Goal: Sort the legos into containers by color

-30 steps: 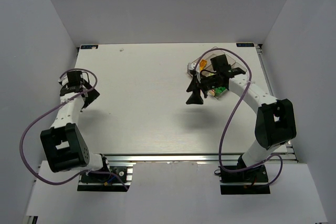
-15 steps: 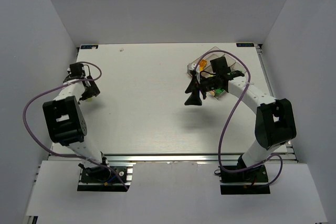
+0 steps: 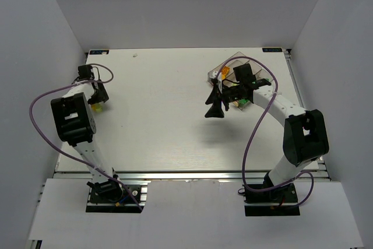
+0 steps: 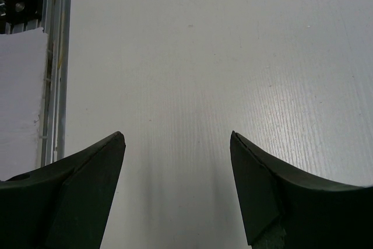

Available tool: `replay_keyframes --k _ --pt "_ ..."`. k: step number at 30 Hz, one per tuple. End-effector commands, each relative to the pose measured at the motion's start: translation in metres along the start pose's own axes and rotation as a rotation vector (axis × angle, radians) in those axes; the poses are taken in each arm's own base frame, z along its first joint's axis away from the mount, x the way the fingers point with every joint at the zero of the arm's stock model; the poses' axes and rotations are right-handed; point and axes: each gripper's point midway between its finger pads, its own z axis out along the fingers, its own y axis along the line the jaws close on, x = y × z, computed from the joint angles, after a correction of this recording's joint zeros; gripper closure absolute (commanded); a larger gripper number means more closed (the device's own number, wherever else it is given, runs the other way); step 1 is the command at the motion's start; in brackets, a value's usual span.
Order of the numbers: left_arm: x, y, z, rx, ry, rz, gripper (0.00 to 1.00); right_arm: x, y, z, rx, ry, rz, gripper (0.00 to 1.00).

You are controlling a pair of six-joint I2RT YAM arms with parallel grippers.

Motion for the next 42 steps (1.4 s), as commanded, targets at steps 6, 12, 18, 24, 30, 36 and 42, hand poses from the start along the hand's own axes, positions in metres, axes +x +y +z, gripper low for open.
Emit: replay_keyframes --k 6,12,18,24,30,36,42 --pt "-0.005 0.001 -0.005 0.038 -0.029 0.018 0.2 -0.008 -0.002 -0.001 -0.011 -0.022 0.002 0.22" --pt "0.006 -0.006 -0.009 0.089 -0.02 0.021 0.29 -0.006 -0.001 -0.001 -0.011 -0.02 0.006 0.22" --pt "0.013 -0.015 -0.023 0.156 -0.036 -0.026 0.45 -0.006 0.001 -0.001 -0.013 -0.021 0.004 0.22" --pt "0.01 -0.046 -0.064 0.35 -0.073 -0.173 0.6 -0.009 0.001 -0.002 0.002 -0.03 0.044 0.32" --pt "0.032 -0.116 -0.135 0.659 -0.084 -0.389 0.6 -0.025 0.001 0.006 0.029 -0.091 0.3 0.35" --pt "0.084 -0.199 -0.197 0.896 0.027 -0.659 0.6 -0.038 0.005 0.03 0.162 -0.1 0.596 0.33" --pt "0.106 -0.245 -0.239 1.003 0.098 -0.812 0.61 -0.053 0.0 0.035 0.297 -0.134 0.67 0.3"
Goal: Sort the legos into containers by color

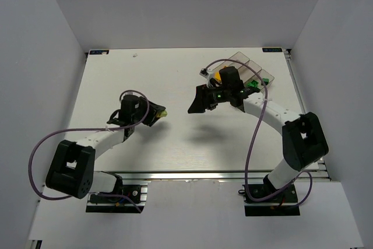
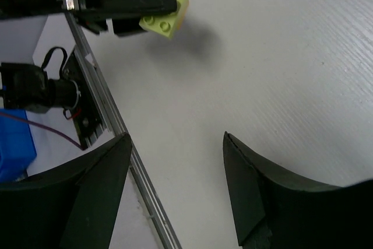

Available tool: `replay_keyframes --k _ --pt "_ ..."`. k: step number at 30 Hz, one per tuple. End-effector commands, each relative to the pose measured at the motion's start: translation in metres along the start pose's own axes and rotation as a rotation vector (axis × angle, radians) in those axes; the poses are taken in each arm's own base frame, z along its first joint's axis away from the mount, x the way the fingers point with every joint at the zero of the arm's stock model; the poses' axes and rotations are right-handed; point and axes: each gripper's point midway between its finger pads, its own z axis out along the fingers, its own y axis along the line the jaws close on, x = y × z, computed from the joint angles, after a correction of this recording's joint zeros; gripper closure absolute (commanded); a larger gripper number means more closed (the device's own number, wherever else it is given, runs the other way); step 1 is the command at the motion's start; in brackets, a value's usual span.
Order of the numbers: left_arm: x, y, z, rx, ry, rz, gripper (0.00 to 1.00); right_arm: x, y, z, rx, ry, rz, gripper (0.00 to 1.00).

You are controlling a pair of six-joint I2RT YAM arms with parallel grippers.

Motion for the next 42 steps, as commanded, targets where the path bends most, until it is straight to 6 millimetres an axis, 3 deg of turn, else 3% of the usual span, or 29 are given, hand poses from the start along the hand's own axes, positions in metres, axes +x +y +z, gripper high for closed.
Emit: replay_keyframes --k 1,7,13,16,25,42 --pt "-0.006 -0.061 -0.005 0.168 -0.088 -0.212 0.62 -0.034 0.008 -0.01 0.083 -0.134 0.079 0.3" --pt "0.026 -0.072 0.012 0.128 -0.013 -0.349 0.63 -0.034 0.02 -0.01 0.098 -0.186 0.105 0.3" --pt "0.057 -0.085 0.024 0.123 0.06 -0.455 0.65 -0.037 0.028 0.005 0.108 -0.211 0.056 0.3" --pt "0.064 -0.091 0.027 0.122 0.071 -0.482 0.66 -0.038 0.029 0.01 0.12 -0.211 0.034 0.31" --pt "0.061 -0.103 0.028 0.146 0.051 -0.503 0.67 -0.025 0.003 0.013 0.265 -0.157 -0.005 0.32" --pt "0.072 -0.095 0.024 0.146 0.068 -0.514 0.67 -0.025 0.004 0.035 0.26 -0.126 -0.009 0.33"
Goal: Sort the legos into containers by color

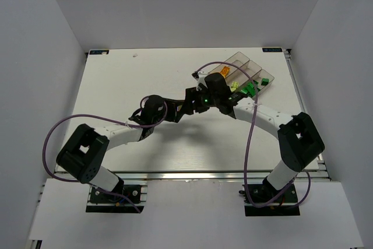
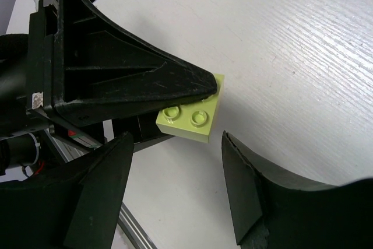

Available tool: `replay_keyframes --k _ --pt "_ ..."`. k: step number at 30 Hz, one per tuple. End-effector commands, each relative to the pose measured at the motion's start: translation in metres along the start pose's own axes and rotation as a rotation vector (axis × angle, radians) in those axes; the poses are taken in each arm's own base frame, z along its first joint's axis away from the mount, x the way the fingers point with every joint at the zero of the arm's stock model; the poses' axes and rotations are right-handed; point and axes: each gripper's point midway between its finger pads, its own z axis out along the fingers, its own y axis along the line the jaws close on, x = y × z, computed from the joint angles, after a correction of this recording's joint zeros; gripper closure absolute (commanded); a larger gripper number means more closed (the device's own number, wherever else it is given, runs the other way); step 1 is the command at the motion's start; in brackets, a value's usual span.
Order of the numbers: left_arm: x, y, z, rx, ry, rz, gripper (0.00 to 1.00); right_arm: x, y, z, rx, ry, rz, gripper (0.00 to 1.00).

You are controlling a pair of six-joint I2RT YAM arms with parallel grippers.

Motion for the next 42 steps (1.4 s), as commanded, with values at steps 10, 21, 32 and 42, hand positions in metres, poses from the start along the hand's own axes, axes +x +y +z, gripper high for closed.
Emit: replay_keyframes --k 10,21,32,42 --pt "0.006 -0.011 -0.005 0.053 0.01 -0.009 0.67 -0.026 0.009 0.008 0.004 -0.052 -0.034 0.4" --pt "0.009 -0.011 -0.007 0.058 0.018 -0.014 0.66 -0.022 0.003 0.01 0.019 -0.054 -0.065 0.59" --pt "0.005 -0.011 -0.015 0.096 -0.001 0.029 0.25 -0.028 0.004 0.003 0.003 -0.106 -0.125 0.93" --pt "-0.016 -0.032 -0.039 0.168 -0.123 0.179 0.04 -0.045 -0.011 -0.025 -0.08 -0.139 -0.148 1.0"
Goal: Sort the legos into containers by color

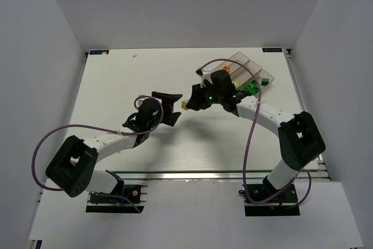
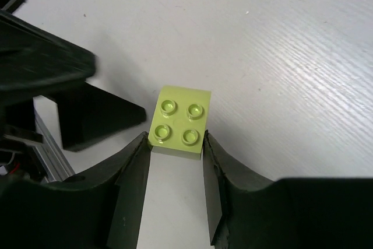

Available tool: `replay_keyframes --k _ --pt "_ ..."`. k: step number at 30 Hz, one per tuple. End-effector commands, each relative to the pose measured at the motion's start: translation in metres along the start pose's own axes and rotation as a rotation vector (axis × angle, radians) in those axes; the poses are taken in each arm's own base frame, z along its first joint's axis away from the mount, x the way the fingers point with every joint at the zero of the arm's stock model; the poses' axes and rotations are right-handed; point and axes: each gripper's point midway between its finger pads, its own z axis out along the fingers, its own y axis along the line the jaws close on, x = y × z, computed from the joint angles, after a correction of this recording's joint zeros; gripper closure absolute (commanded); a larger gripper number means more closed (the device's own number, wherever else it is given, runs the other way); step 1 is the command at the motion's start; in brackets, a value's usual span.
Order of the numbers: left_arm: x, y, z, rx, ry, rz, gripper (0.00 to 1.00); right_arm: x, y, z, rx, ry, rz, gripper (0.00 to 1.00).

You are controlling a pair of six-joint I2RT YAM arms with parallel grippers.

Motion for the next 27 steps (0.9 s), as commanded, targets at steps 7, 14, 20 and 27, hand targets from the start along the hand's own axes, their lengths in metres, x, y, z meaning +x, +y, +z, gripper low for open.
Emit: replay_keyframes --k 7,14,20,27 --pt "-0.021 -0.043 -0.039 0.248 -0.1 0.225 0.06 -0.056 0.012 -0.073 -0.326 -0.171 -0.103 1.0" --pt "0.006 -0.057 -0.06 0.477 -0.012 0.598 0.09 -0.083 0.028 -0.097 -0.459 -0.209 0.027 1.0" --pt "0.033 -0.073 -0.08 0.658 0.085 0.724 0.1 -0.09 0.048 -0.106 -0.585 -0.183 0.186 1.0" --pt "0.051 -0.098 -0.101 0.85 0.138 0.729 0.12 -0.091 0.055 -0.109 -0.647 -0.166 0.316 1.0"
